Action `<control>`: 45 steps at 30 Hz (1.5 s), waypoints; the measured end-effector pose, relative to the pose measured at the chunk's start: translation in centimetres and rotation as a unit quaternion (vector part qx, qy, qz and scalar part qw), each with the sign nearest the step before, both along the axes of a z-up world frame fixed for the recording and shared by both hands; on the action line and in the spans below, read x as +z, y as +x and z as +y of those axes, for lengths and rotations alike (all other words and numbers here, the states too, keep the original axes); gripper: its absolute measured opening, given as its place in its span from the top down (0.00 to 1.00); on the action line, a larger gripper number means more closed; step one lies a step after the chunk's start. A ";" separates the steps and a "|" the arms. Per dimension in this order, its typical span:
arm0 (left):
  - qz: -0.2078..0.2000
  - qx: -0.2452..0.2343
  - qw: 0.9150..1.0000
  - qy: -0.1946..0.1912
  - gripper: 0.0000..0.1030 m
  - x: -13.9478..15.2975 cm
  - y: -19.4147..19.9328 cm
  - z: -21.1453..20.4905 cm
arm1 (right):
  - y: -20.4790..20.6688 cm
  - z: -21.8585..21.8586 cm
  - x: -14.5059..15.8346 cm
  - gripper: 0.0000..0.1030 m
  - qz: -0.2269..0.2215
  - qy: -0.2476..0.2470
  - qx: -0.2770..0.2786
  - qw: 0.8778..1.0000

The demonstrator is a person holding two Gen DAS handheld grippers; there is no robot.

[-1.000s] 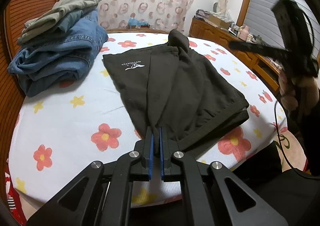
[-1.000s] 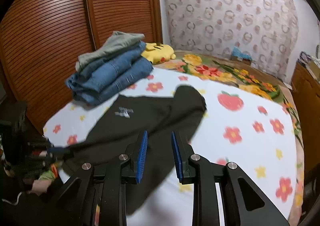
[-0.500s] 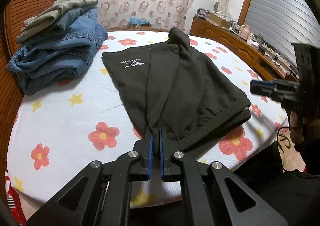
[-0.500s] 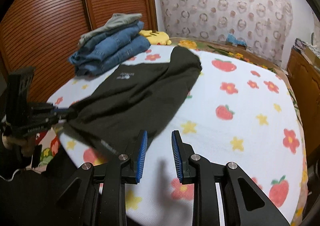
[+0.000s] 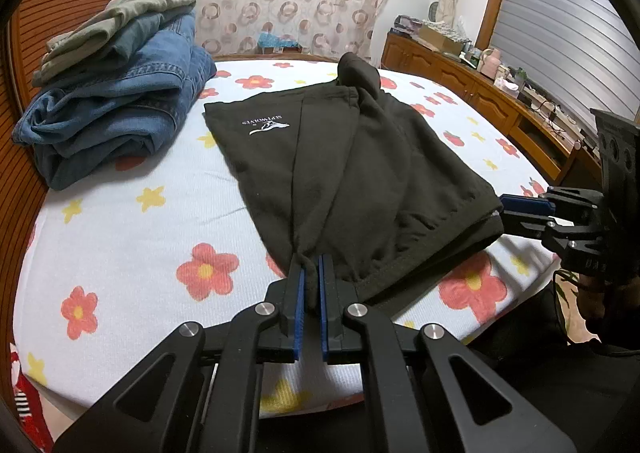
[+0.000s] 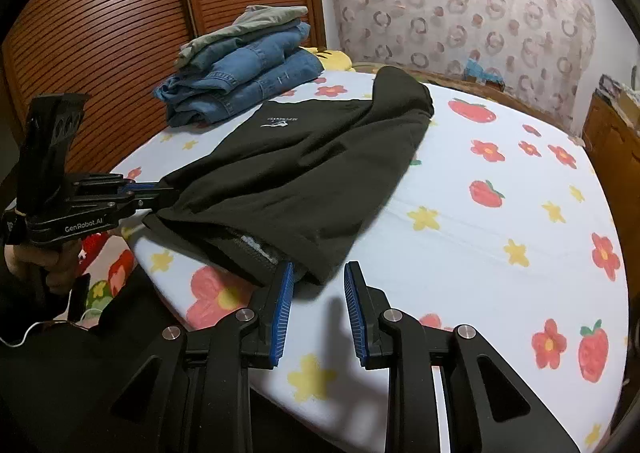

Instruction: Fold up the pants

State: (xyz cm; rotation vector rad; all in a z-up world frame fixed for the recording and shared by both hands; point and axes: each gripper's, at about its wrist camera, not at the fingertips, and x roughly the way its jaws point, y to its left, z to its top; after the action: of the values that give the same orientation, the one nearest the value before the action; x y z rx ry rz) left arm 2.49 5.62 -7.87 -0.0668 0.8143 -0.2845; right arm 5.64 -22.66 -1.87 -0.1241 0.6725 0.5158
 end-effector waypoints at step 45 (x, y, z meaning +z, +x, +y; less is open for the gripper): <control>-0.002 0.000 1.000 -0.007 0.94 0.2 -0.7 0.0 | -1.1 1.6 -0.3 0.60 -0.016 -0.030 -0.025 0.999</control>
State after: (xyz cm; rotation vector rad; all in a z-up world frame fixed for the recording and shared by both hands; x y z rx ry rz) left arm 1.75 5.60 -7.71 -0.0787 0.8088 -0.2895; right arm 4.57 -21.03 -2.14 -0.1710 0.6580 0.4440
